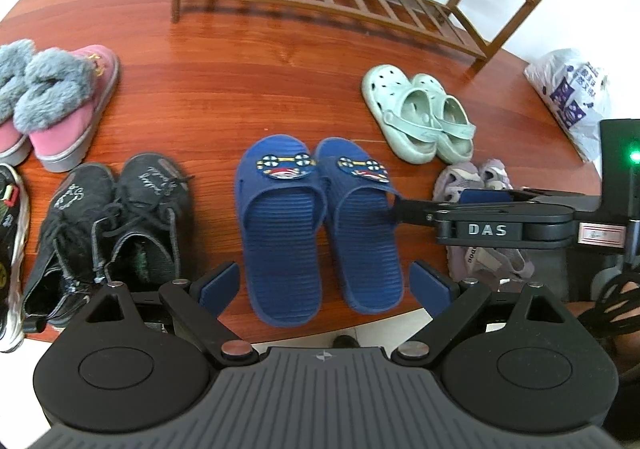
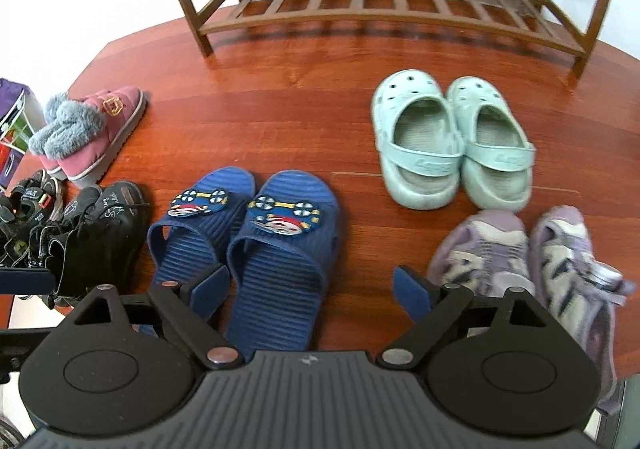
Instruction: Organize scattered shoes
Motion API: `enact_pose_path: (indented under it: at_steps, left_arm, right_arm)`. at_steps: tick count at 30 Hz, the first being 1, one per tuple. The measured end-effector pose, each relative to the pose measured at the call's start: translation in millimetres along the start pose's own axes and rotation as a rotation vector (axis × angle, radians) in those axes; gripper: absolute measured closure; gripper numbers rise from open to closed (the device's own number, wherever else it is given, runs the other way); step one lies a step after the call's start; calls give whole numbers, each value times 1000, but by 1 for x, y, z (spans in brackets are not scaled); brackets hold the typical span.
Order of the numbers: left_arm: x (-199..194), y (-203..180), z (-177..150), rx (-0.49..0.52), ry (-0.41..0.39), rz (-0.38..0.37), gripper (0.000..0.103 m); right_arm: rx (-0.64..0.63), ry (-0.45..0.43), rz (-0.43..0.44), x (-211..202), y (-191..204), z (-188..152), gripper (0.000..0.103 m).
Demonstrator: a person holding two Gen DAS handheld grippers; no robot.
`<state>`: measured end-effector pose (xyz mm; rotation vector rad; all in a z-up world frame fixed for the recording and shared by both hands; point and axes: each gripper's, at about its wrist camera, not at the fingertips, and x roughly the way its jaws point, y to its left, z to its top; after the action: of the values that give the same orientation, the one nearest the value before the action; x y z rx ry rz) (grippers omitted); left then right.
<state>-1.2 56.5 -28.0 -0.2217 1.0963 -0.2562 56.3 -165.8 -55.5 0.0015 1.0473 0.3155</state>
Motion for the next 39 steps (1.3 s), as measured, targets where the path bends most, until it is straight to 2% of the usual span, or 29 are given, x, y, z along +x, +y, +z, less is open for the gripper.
enact_pose_path:
  at_steps: [8,17,21,39]
  left_arm:
    - [6,-20,0,12,-4,3,11]
    - [13,-48,-5,17,-40,58,11]
    - [19,-58,-7,23,-51,101,11]
    - [43,-61,-6,-14,-61,183,11]
  right_arm:
    - [9,-32,-25,-29,-26,-7,10]
    - [19,-61,-16,-58,-64,-23,9]
    - [26,-55,-16,-62,-80,-32,9]
    - [62,-52,-52,-63,-116,-48,9]
